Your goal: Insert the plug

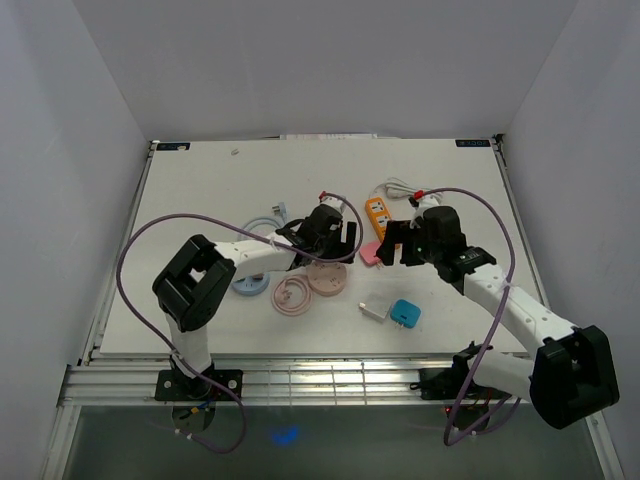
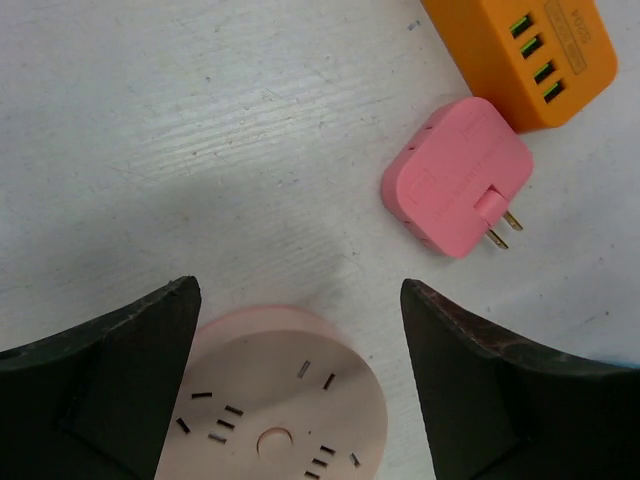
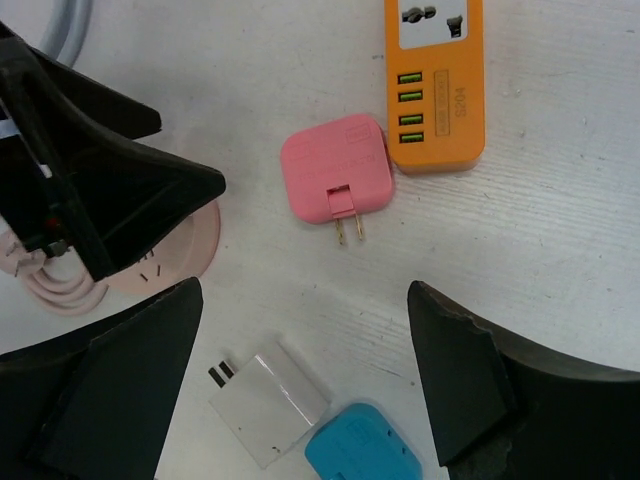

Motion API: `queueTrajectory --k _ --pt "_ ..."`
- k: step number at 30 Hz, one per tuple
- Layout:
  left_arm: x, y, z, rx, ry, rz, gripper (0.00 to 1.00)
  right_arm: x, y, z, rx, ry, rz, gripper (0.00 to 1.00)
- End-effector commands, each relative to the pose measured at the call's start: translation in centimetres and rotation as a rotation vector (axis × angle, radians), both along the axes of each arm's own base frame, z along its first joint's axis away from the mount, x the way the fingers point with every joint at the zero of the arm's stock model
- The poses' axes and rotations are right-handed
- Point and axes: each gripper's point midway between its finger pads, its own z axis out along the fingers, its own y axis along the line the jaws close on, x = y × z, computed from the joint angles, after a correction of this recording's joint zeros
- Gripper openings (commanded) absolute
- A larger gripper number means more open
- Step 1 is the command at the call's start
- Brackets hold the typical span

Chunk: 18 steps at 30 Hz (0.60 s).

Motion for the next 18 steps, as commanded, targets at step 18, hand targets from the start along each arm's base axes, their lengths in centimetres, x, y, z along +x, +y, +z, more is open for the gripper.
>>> queueTrajectory --k 18 --pt "-0.2 7.9 14.8 -0.188 -0.052 0.146 0.98 4.9 3.3 -3.6 -0.245 0.001 0.215 0.92"
